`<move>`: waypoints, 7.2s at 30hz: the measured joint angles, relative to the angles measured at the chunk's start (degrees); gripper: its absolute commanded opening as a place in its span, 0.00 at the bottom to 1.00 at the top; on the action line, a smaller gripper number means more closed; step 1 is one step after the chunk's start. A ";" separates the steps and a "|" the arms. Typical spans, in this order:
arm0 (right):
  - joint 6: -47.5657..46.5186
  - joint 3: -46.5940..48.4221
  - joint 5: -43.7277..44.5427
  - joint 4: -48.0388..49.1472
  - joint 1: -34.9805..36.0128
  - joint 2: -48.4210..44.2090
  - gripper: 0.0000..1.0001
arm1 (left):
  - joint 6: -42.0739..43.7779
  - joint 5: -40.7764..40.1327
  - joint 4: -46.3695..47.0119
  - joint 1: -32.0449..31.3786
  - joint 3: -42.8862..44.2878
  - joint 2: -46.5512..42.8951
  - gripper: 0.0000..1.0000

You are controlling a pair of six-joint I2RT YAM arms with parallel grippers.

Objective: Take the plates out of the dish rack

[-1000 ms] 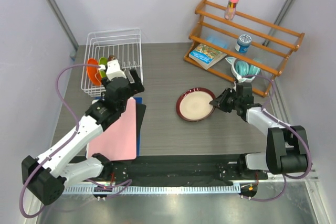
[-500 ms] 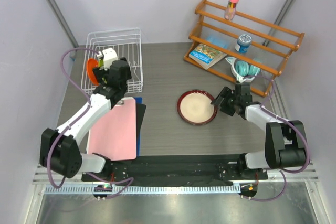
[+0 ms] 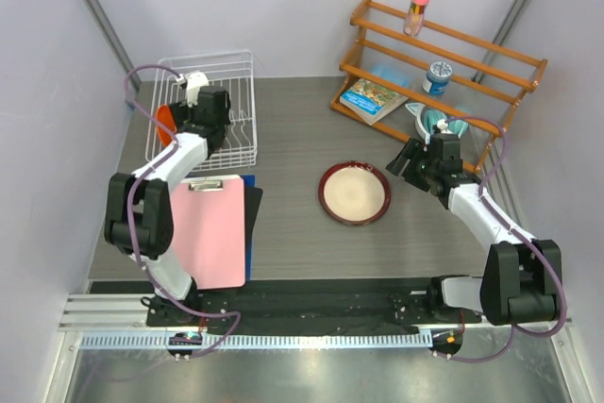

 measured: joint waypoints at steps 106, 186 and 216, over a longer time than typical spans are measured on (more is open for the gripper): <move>11.19 -0.72 -8.37 18.21 22.32 -2.80 0.75 | -27.04 33.73 -3.08 -20.76 -22.03 -33.07 0.00; 8.41 -9.57 -10.69 9.01 2.12 3.15 0.01 | -13.09 -0.02 -10.19 -21.86 -25.66 -48.24 0.96; 4.46 -3.52 -5.18 -1.09 2.10 -13.18 0.76 | -5.11 -8.50 -5.75 -9.60 -18.82 -32.52 0.99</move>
